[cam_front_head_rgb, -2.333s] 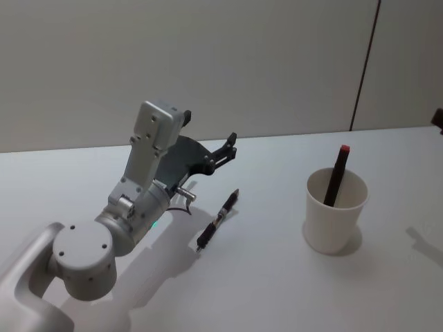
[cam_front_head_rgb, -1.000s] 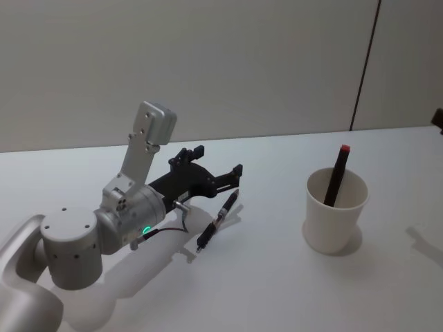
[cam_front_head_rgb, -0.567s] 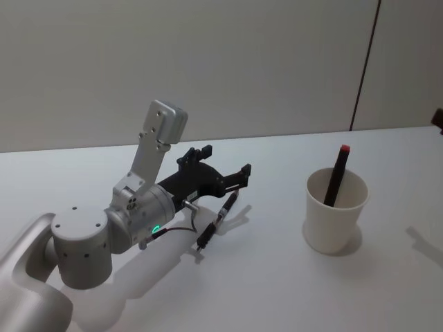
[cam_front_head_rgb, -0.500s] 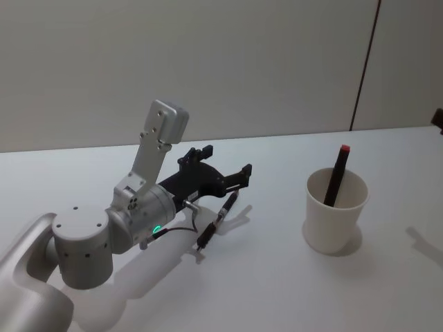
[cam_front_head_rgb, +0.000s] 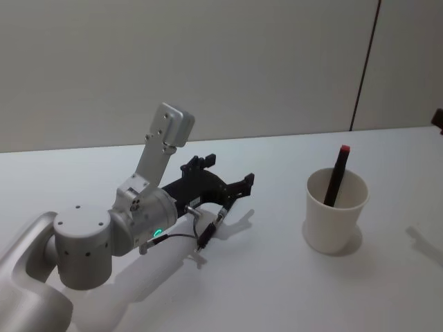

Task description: Place the pen into the pen holder.

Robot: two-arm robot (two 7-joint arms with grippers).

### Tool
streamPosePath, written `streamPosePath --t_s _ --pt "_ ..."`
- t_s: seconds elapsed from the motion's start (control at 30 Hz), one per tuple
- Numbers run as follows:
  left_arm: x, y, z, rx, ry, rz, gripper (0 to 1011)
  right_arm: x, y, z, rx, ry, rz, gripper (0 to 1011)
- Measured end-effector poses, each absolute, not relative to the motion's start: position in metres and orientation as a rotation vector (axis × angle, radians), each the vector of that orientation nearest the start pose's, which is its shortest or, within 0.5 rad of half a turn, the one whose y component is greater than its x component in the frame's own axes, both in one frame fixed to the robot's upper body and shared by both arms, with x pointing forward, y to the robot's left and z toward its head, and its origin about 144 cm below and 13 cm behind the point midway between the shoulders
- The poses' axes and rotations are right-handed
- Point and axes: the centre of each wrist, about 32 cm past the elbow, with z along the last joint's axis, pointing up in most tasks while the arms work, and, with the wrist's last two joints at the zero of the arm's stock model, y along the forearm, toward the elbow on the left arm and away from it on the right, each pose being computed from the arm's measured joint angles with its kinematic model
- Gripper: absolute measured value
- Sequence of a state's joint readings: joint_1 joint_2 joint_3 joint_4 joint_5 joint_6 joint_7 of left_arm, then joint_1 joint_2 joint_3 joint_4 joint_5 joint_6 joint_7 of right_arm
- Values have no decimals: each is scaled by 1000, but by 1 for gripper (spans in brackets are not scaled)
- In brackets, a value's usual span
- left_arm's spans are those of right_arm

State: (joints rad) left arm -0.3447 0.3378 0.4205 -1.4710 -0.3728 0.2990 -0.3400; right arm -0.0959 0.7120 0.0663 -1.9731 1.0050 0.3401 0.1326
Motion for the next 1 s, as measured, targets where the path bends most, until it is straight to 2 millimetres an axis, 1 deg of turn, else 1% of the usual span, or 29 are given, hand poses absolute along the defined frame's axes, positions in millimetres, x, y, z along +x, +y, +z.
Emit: streamPosePath --t_s 0.47,0.8,1.0 --pt "516 198 1209 338 191 881 1001 424 -355 1291 109 260 -1136 1002" --pt "498 184 1203 444 146 936 1001 424 -355 1291 109 260 -1136 1001" --pt "491 180 1198 472 122 961 1001 424 -355 1291 109 260 -1136 1001"
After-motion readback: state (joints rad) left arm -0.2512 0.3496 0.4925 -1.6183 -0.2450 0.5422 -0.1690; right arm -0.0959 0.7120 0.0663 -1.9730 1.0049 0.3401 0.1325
